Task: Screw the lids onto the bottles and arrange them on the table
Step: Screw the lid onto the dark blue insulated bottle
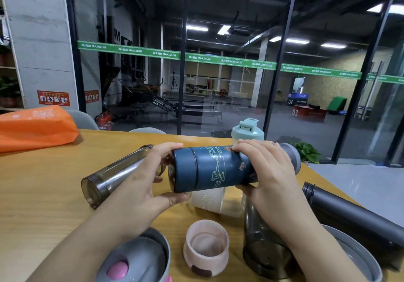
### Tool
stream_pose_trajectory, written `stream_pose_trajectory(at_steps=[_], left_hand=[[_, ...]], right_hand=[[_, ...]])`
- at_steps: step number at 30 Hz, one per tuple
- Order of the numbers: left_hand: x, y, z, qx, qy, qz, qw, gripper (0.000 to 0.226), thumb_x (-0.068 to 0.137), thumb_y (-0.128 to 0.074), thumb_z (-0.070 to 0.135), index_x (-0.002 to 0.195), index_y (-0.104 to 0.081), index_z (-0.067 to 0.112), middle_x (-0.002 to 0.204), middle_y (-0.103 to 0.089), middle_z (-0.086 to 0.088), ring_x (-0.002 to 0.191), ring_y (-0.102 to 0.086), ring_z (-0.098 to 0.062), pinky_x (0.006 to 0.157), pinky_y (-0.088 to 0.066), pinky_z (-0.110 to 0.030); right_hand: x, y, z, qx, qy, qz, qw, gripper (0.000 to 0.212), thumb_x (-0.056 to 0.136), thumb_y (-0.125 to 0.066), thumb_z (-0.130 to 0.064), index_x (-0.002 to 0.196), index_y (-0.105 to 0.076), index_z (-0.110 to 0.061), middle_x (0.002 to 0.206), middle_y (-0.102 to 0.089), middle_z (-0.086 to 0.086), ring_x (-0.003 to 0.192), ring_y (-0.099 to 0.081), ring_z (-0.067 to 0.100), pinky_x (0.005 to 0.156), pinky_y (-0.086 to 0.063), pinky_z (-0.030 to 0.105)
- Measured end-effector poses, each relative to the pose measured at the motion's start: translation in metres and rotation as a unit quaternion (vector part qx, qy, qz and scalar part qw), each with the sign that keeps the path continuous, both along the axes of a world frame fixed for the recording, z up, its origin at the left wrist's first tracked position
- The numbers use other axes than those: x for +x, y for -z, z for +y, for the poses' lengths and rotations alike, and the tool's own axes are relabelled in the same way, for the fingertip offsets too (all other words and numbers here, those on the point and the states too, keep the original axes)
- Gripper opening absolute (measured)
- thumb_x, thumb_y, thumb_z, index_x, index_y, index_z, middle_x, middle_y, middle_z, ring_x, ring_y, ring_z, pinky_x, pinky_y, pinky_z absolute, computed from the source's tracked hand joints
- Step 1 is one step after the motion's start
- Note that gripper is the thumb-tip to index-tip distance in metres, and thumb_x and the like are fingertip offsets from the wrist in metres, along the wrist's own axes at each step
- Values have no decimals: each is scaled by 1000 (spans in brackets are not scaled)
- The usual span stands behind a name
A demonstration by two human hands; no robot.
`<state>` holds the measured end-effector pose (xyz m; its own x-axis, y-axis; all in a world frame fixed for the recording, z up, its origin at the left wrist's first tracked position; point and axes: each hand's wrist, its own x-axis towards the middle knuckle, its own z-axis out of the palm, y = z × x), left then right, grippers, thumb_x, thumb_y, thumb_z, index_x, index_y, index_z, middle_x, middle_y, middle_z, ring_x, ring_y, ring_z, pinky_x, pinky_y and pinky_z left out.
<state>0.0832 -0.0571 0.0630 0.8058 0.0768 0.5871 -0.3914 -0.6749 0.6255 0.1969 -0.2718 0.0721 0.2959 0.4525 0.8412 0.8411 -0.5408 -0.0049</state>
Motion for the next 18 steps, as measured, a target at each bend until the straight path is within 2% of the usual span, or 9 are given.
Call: stream_pose_trajectory(at_steps=[2,5,9,11,13,15,16,18], left_hand=[[-1,-1,-1,0,-1,-8,1000,79,67,-81,39,122,-31,66,124,-51,30,121,-49,1,102,-41,-26],[-2,-5,-3,-9,-15,-14,1000,86,59,-78,42,121,-28,74,123,-50,36,119,-45,10,99,-40,-18],[-2,-5,0,-20,-2,9,1000,110,49,-77,50,126,-4,77,126,-38,47,119,-37,24,92,-35,-5],[-1,-3,4,-21,7,43,999,112,46,-78,56,126,-2,78,119,-39,52,114,-42,23,90,-38,-6],[2,1,10,-12,5,77,997,98,41,-75,69,120,-18,77,112,-50,42,104,-52,15,83,-41,-8],[4,4,16,13,-3,120,993,79,33,-70,82,107,-47,65,101,-61,30,93,-58,8,73,-44,-10],[5,5,19,26,-2,151,988,73,33,-72,81,99,-57,53,97,-64,24,88,-60,6,70,-46,-12],[7,7,24,51,19,227,972,60,39,-77,73,87,-64,39,91,-67,15,81,-62,2,70,-50,-15]], right_hand=[[1,0,0,6,1,-1,1000,87,47,-90,-3,119,-48,-28,122,-60,-2,116,-46,19,106,-31,49],[1,0,0,23,-5,0,1000,88,47,-90,-1,119,-47,-28,124,-61,0,118,-46,19,106,-32,54],[1,0,-1,33,-4,-4,999,91,50,-88,2,123,-44,-27,126,-59,2,123,-42,18,109,-26,55],[2,2,-2,35,11,-6,999,95,54,-86,3,130,-40,-27,131,-54,-1,127,-40,18,112,-20,51],[4,3,-5,39,30,-1,999,97,58,-83,4,136,-36,-29,136,-48,-4,132,-35,17,114,-16,48],[6,4,-6,53,46,1,998,95,61,-82,3,138,-35,-30,139,-47,-3,135,-33,20,114,-16,49],[6,3,-6,65,52,1,997,94,62,-82,2,138,-35,-29,140,-47,-2,136,-33,21,114,-17,51],[9,0,-7,99,66,-7,993,93,63,-83,0,137,-35,-27,140,-48,1,137,-33,25,113,-23,55]])
